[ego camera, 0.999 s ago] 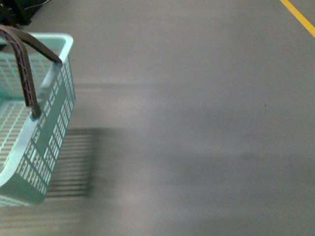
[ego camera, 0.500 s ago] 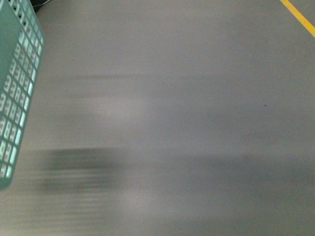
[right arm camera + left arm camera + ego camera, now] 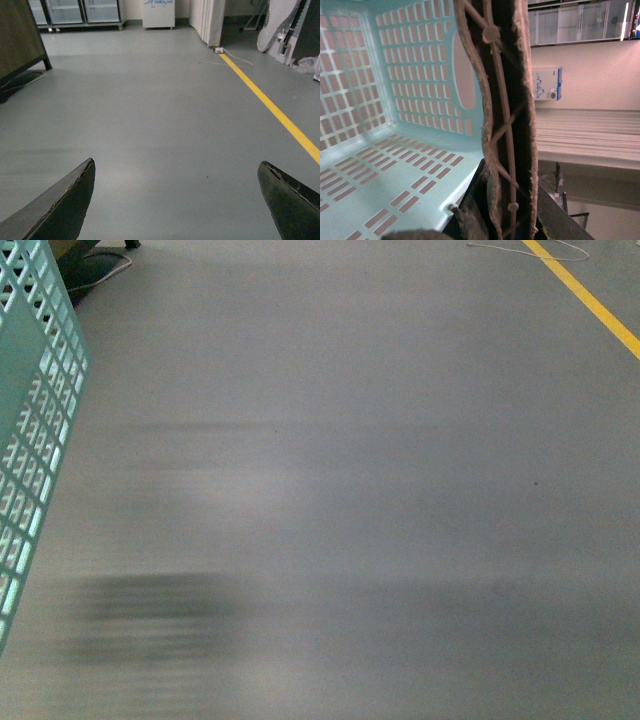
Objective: Pick lemon and mango into basket
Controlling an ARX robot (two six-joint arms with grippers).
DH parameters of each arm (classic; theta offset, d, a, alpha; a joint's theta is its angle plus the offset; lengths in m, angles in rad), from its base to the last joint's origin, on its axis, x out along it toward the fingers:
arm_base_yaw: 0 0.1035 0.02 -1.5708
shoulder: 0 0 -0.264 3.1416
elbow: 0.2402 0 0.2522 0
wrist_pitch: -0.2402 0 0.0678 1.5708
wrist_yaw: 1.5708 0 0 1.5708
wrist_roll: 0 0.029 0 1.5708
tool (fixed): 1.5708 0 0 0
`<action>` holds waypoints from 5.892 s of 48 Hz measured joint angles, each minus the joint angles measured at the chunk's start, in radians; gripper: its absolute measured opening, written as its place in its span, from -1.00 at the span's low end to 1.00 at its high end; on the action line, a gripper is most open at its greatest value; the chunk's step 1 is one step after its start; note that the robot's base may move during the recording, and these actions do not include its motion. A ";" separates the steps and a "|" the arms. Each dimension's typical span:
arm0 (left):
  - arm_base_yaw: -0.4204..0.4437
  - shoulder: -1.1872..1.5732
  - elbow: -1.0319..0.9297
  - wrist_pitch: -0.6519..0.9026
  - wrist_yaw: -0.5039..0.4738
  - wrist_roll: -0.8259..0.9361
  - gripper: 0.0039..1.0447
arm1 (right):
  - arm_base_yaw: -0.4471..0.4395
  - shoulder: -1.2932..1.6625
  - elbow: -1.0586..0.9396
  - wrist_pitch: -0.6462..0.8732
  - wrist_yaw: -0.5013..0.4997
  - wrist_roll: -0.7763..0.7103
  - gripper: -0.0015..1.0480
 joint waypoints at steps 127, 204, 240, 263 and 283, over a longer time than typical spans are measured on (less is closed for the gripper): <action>0.000 0.001 -0.002 0.000 0.002 0.006 -0.88 | 0.000 0.000 0.000 0.000 0.000 0.000 0.83; -0.002 0.001 -0.003 0.000 0.002 0.006 -0.88 | 0.001 -0.001 0.000 0.000 0.000 0.000 0.83; -0.002 0.001 -0.003 0.000 0.002 0.006 -0.88 | 0.001 0.000 0.000 0.000 0.003 0.000 0.83; -0.002 0.002 -0.003 0.000 0.003 0.006 -0.88 | 0.001 -0.001 0.000 0.000 0.002 0.000 0.83; -0.002 0.001 -0.003 0.000 0.004 0.006 -0.88 | 0.001 -0.001 0.000 0.000 0.001 0.000 0.83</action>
